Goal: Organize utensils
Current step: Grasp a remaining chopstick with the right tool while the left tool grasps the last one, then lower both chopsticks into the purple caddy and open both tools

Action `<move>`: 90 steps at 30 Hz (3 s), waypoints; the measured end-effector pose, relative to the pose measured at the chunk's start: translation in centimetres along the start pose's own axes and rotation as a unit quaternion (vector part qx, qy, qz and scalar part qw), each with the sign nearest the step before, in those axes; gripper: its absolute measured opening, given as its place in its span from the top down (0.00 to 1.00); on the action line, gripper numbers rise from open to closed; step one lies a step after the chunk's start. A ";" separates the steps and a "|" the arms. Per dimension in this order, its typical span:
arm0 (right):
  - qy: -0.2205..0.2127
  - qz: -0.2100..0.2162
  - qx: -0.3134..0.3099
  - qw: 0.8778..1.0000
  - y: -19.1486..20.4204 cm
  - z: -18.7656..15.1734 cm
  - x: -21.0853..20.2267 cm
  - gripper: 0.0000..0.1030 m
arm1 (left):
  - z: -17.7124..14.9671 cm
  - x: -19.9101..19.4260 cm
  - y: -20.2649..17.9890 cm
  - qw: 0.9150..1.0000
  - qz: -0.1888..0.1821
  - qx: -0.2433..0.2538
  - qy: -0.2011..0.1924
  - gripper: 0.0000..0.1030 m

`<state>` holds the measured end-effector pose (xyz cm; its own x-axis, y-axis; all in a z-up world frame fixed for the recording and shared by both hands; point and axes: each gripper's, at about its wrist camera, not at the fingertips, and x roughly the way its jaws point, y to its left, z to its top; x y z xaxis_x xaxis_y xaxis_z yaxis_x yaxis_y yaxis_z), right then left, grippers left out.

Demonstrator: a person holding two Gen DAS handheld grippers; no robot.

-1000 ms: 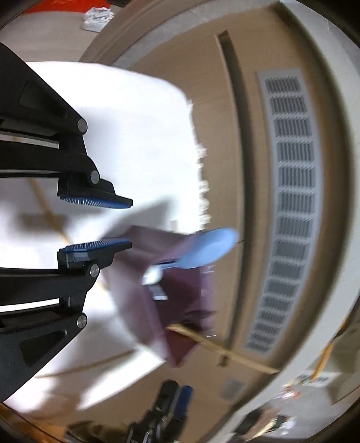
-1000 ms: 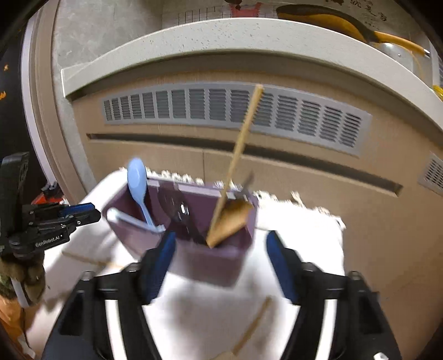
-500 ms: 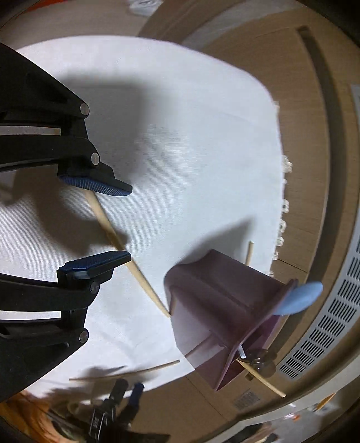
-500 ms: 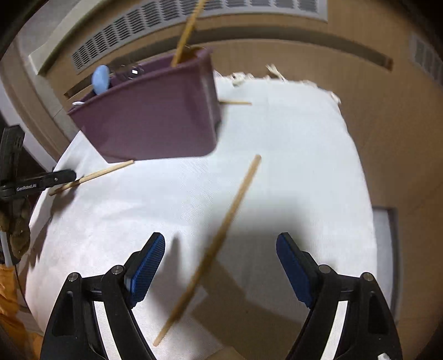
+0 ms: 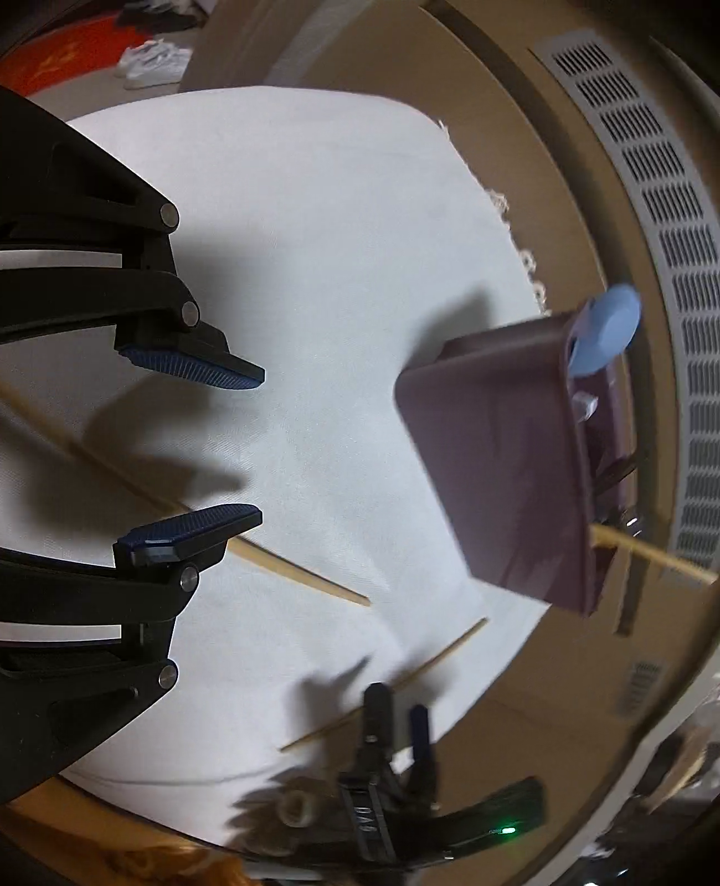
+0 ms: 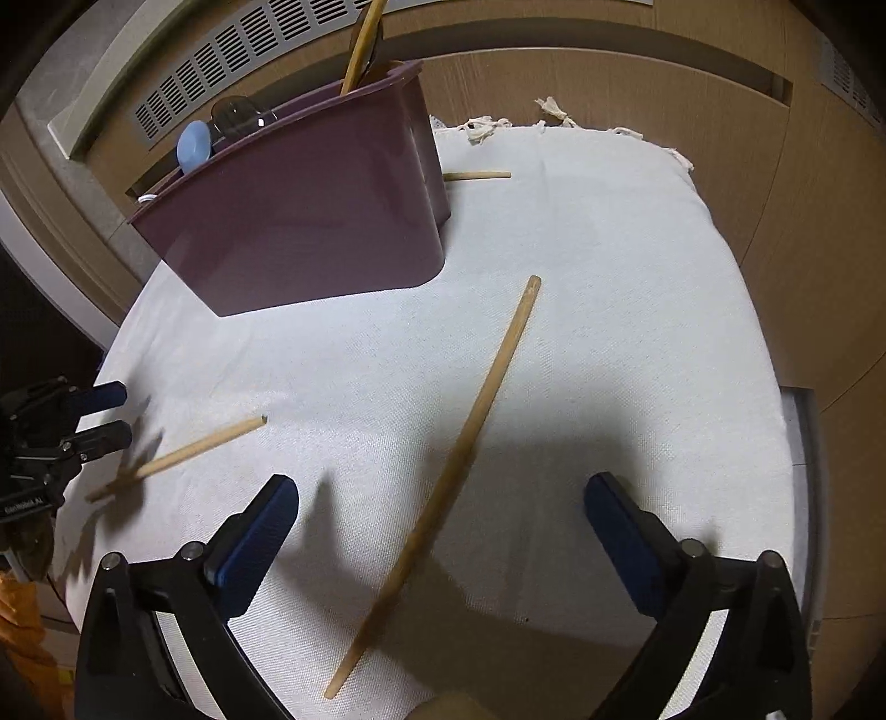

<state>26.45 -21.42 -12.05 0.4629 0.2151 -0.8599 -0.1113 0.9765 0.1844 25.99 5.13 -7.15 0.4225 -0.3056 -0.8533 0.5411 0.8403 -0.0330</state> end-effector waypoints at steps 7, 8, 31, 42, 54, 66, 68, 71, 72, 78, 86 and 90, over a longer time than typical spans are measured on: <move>0.033 -0.019 -0.010 0.999 0.6 0.2 0.4 0.00 | -0.9 0.4 -2.5 0.998 -0.021 0.051 0.020 0.57; 0.045 -0.028 -0.031 0.998 1.1 0.3 0.6 0.00 | -0.9 0.4 -2.7 0.998 -0.022 0.051 0.021 0.57; -0.010 -0.060 -0.057 0.997 2.0 0.9 -2.2 0.94 | -0.1 2.4 -4.8 0.994 -0.008 0.061 0.086 0.57; -0.015 -0.022 -0.055 0.998 1.9 -0.3 -3.2 0.94 | 2.1 3.6 -6.1 0.993 0.007 0.060 0.101 0.84; -0.063 0.015 -0.060 0.996 3.0 -2.0 -7.7 0.94 | 3.5 -3.7 -7.6 0.997 -0.032 -0.049 -0.057 0.93; -0.223 0.024 -0.094 0.970 6.4 0.4 -18.7 0.94 | 6.9 -18.2 -8.1 0.952 -0.007 -0.074 -0.297 0.93; -0.263 0.014 -0.102 0.959 7.1 2.3 -21.1 0.94 | 8.6 -20.1 -7.9 0.942 0.005 -0.066 -0.330 0.93; -0.326 -0.001 -0.111 0.939 8.6 6.3 -24.9 0.94 | 11.7 -22.6 -7.3 0.923 0.032 -0.056 -0.379 0.93; -0.337 -0.002 -0.112 0.935 9.0 7.4 -25.6 0.94 | 12.6 -23.3 -7.2 0.916 0.043 -0.051 -0.394 0.93; -0.375 -0.016 -0.111 0.920 10.3 12.9 -27.0 0.94 | 15.2 -24.8 -4.5 0.888 0.086 -0.059 -0.448 0.93; -0.308 -0.021 -0.115 0.944 10.0 15.3 -19.4 0.94 | 16.5 -15.8 0.3 0.916 0.075 -0.111 -0.379 0.93; -0.253 -0.020 -0.112 0.961 9.6 15.3 -14.3 0.94 | 15.9 -10.6 1.9 0.931 0.063 -0.138 -0.331 0.93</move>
<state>32.20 -14.96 9.26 0.8331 0.2106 -0.5115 -0.2453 0.9695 -0.0004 34.11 2.85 10.09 0.8753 -0.3288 -0.3547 0.2878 0.9435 -0.1644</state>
